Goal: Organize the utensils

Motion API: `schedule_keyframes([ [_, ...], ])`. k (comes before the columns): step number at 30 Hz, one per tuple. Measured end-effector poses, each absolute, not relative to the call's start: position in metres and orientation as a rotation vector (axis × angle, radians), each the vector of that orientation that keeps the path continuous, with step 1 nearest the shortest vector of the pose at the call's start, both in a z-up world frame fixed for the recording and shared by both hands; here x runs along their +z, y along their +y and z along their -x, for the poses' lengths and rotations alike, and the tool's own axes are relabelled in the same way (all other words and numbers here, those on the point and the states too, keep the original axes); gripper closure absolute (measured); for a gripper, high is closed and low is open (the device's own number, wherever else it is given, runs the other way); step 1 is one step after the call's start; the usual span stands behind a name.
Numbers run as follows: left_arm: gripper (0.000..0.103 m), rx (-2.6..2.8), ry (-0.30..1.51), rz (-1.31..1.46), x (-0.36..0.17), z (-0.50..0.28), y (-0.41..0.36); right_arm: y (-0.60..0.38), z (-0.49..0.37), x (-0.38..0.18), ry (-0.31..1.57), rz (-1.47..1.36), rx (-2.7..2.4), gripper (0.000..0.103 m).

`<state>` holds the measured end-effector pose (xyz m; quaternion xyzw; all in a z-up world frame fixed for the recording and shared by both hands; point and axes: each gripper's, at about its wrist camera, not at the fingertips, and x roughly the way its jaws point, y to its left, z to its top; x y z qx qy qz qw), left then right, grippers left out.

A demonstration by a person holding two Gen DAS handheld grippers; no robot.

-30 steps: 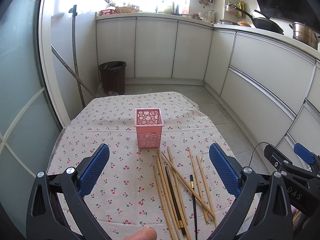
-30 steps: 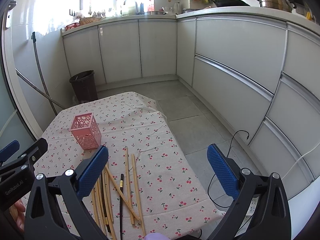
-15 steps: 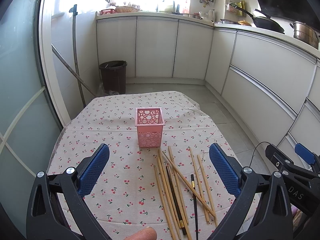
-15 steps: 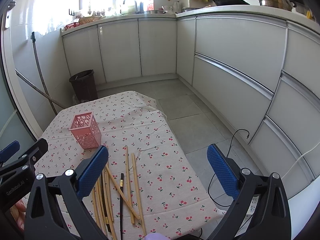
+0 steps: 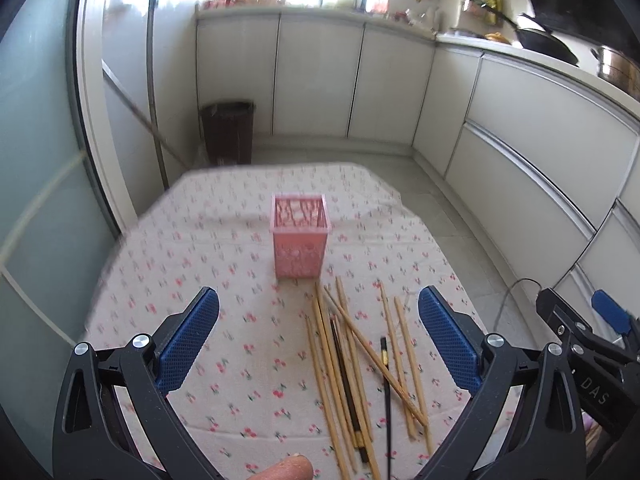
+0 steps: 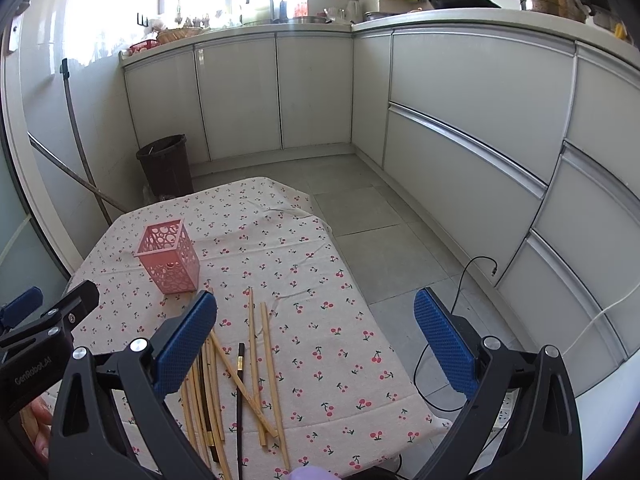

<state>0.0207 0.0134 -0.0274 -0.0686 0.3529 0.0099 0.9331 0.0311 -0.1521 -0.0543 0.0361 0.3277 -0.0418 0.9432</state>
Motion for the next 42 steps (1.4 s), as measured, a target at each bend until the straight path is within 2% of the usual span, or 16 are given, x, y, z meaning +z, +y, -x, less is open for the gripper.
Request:
schedule_keyframes([
  [5, 0.007, -0.028, 0.932, 0.225, -0.064, -0.053, 0.023, -0.148, -0.044, -0.069, 0.761, -0.067, -0.074, 0.007],
  [9, 0.007, 0.002, 1.148, 0.259, -0.110, -0.086, 0.034, -0.150, -0.068, -0.097, 0.954, -0.139, -0.011, 0.007],
  [14, 0.007, 0.184, 1.311, 0.218, -0.151, -0.112, 0.056, -0.179, -0.095, -0.132, 1.144, -0.498, 0.079, 0.007],
  [18, 0.010, 0.203, 1.355, 0.306, -0.170, -0.126, 0.059, -0.189, -0.117, -0.157, 1.242, -0.722, 0.130, 0.007],
  [21, 0.021, 0.218, 1.365, 0.287, -0.178, -0.137, 0.053, -0.189, -0.129, -0.169, 1.282, -0.796, 0.142, 0.007],
  [23, 0.032, 0.237, 1.369, 0.283, -0.184, -0.145, 0.051, -0.191, -0.134, -0.176, 1.311, -0.828, 0.140, 0.007],
  [26, 0.038, 0.272, 1.377, 0.263, -0.190, -0.152, 0.051, -0.191, -0.141, -0.182, 1.334, -0.835, 0.121, 0.007],
  [31, 0.039, 0.243, 1.395, 0.305, -0.196, -0.158, 0.053, -0.192, -0.150, -0.189, 1.343, -0.804, 0.097, 0.007],
  [37, 0.039, 0.248, 1.398, 0.211, -0.199, -0.155, 0.033, -0.191, -0.161, -0.201, 1.344, -0.762, 0.026, 0.007],
  [39, 0.043, 0.236, 1.390, 0.175, -0.201, -0.154, 0.021, -0.190, -0.164, -0.204, 1.346, -0.734, 0.003, 0.007],
  [40, 0.049, 0.223, 1.384, 0.162, -0.201, -0.154, 0.015, -0.188, -0.167, -0.206, 1.353, -0.710, -0.004, 0.007],
  [42, 0.069, 0.201, 1.364, 0.146, -0.200, -0.150, 0.004, -0.184, -0.170, -0.210, 1.368, -0.666, -0.010, 0.007],
])
